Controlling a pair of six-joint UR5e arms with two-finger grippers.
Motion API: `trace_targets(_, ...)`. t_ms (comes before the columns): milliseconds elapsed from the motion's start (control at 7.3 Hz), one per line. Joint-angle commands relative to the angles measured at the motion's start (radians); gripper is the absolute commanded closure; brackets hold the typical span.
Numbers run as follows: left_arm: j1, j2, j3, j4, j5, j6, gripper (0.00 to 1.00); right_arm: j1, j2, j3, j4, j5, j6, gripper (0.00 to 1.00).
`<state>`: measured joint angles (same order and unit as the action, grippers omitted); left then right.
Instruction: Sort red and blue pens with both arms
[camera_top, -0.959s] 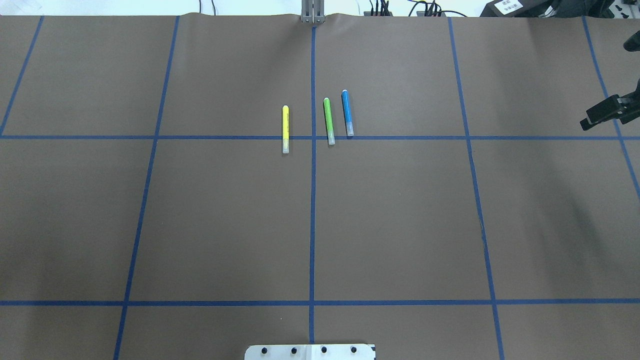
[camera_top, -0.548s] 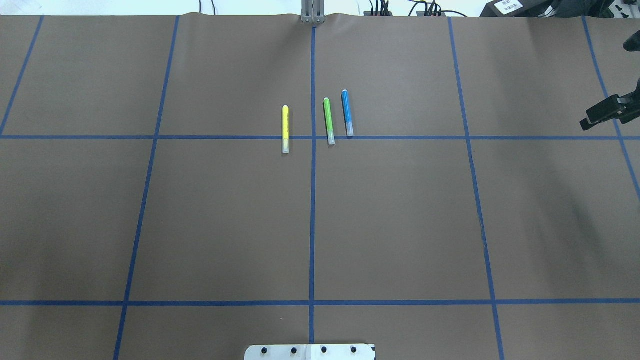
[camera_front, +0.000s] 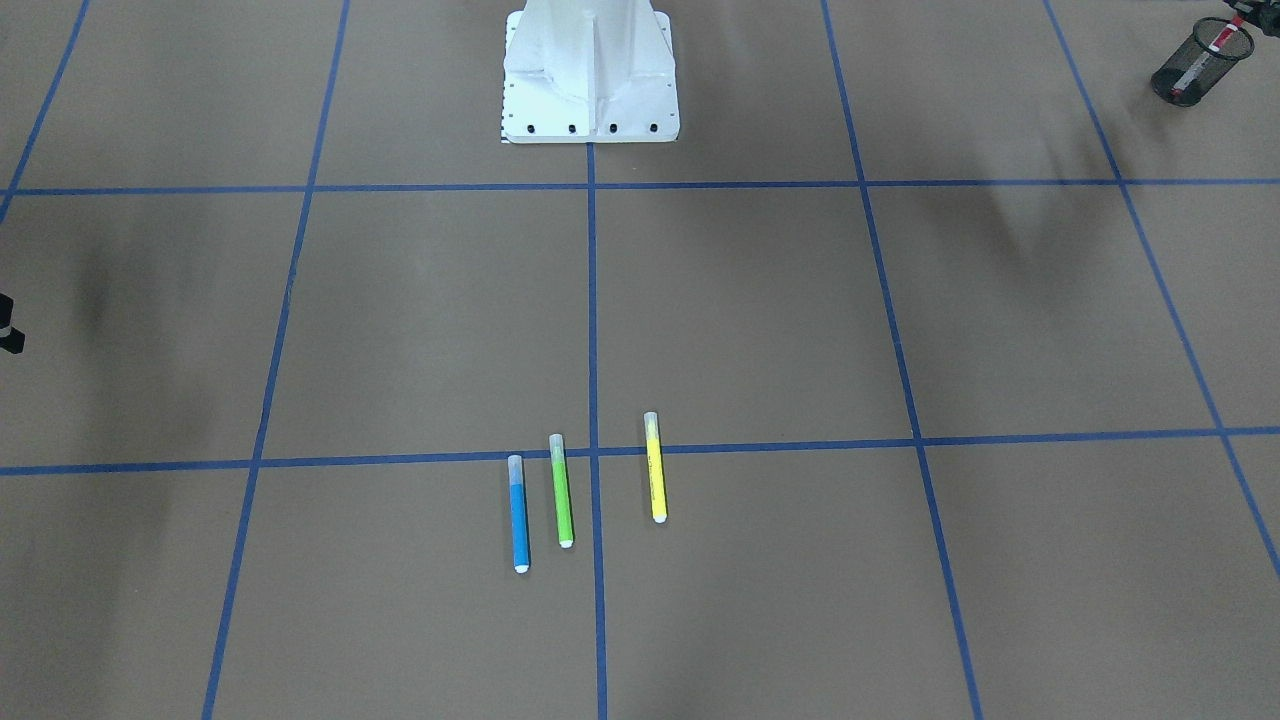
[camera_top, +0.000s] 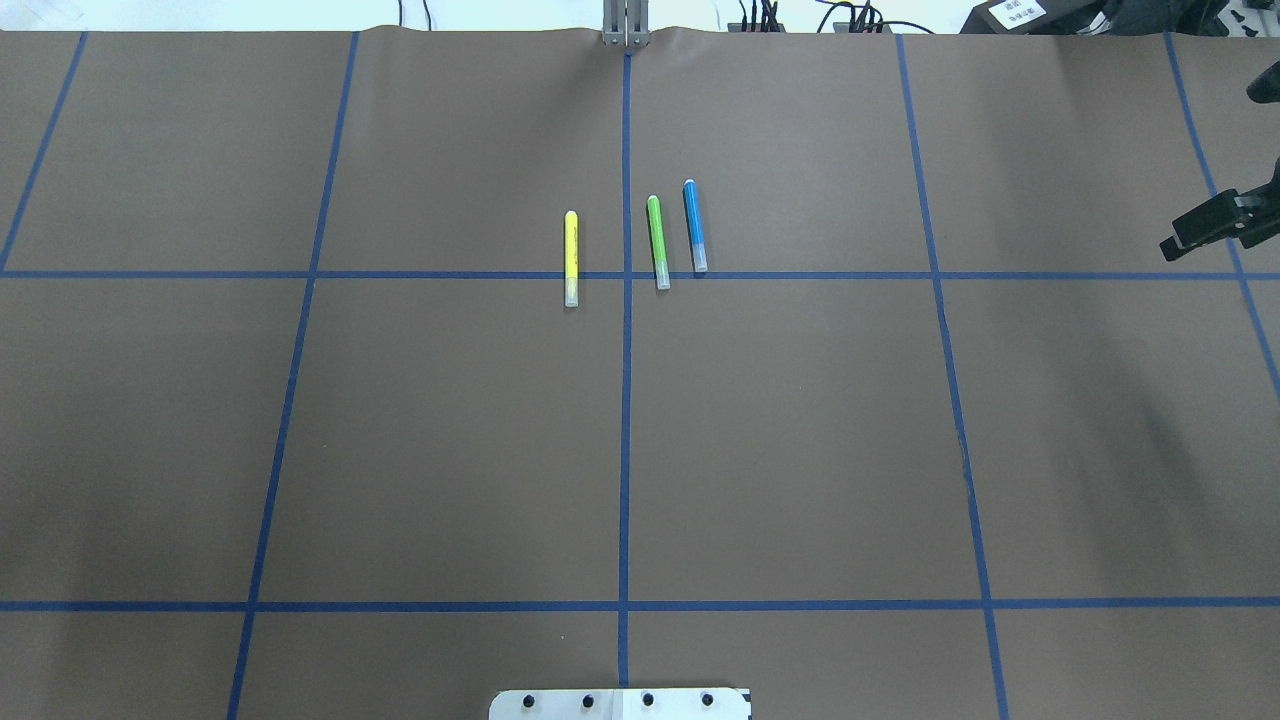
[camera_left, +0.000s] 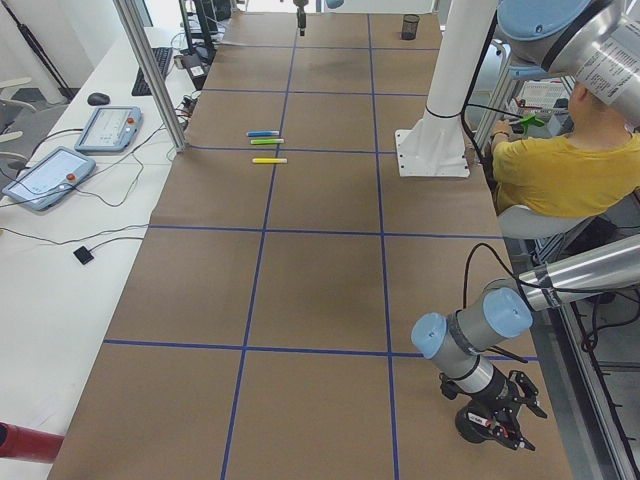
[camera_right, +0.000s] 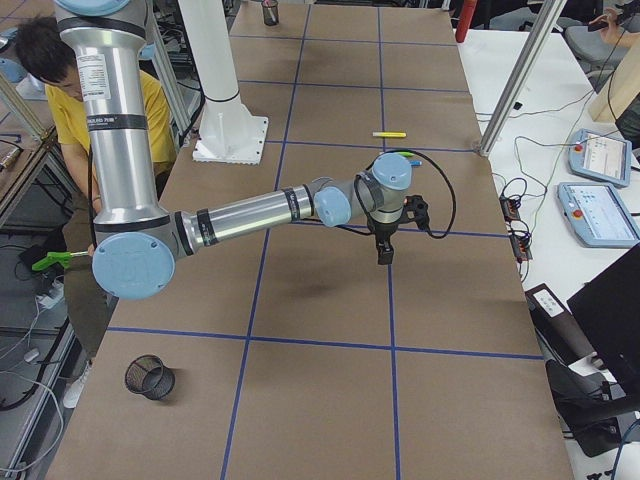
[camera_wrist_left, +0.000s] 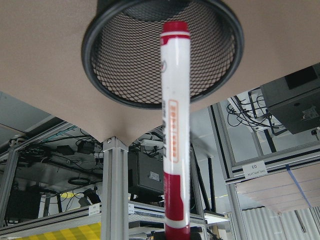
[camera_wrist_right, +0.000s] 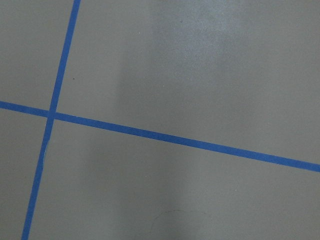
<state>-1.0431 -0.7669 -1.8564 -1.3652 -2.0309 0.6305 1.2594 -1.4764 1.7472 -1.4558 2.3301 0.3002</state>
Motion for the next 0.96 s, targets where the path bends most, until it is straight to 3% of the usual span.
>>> trace_targets(0, 0.0, -0.002, -0.001, 0.0, 0.0, 0.002, 0.0, 0.0, -0.001, 0.0, 0.0, 0.0, -0.001, 0.01)
trace_targets(411, -0.006, -0.031, -0.044, 0.012, -0.032, 0.003, 0.0, 0.002, -0.001, 0.0, 0.0, 0.002, -0.001, 0.01)
trace_targets(548, -0.012, -0.031, -0.096, 0.02, -0.079, 0.002, 0.0, 0.0, 0.001, 0.0, 0.002, 0.002, -0.001, 0.01)
trace_targets(822, -0.04, -0.06, -0.234, 0.134, -0.084, 0.002, 0.0, 0.002, -0.001, 0.002, 0.002, 0.002, -0.001, 0.01)
